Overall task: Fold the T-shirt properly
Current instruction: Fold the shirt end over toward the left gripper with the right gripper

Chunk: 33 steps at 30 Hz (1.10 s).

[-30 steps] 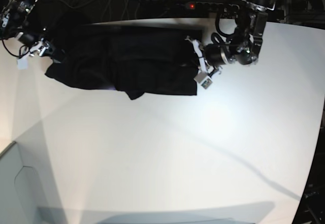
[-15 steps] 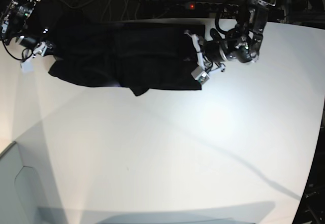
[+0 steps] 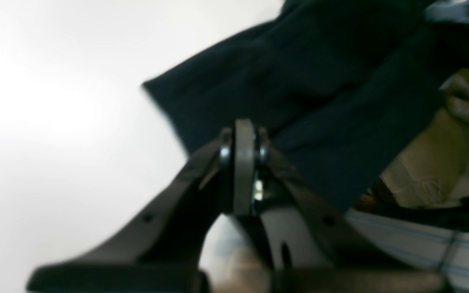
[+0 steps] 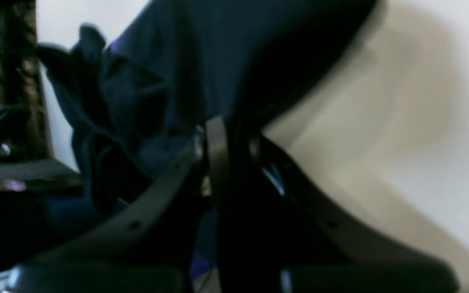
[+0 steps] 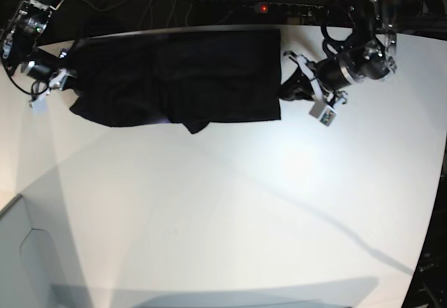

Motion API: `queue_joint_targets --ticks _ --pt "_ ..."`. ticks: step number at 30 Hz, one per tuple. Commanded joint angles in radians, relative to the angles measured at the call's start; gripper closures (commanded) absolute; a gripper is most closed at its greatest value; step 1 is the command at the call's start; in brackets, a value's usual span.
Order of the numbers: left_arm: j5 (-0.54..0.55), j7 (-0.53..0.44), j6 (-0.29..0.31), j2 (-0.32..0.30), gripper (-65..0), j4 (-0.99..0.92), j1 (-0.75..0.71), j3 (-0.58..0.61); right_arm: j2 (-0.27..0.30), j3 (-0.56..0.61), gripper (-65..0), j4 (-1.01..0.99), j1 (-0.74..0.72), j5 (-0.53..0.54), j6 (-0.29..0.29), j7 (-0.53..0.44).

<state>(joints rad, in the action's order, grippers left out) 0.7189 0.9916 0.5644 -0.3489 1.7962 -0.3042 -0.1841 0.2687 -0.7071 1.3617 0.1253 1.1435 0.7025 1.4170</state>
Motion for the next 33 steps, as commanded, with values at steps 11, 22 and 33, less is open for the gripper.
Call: queue_joint_targets --ticks 11,22,33 --pt "-0.258 -0.012 0.007 0.124 -0.7 -0.247 -0.023 -0.004 -0.084 0.0 0.0 0.488 0.08 0.037 -0.004 -0.021" --pt "-0.278 -0.01 0.001 0.138 -0.8 -0.249 -0.026 0.051 -0.21 0.22 0.0 0.648 0.122 0.037 -0.004 -0.021" --pt "-0.278 -0.01 -0.001 0.138 -0.8 -0.249 -0.039 0.048 -0.303 0.426 0.0 0.648 0.112 -0.052 -0.004 -0.021"
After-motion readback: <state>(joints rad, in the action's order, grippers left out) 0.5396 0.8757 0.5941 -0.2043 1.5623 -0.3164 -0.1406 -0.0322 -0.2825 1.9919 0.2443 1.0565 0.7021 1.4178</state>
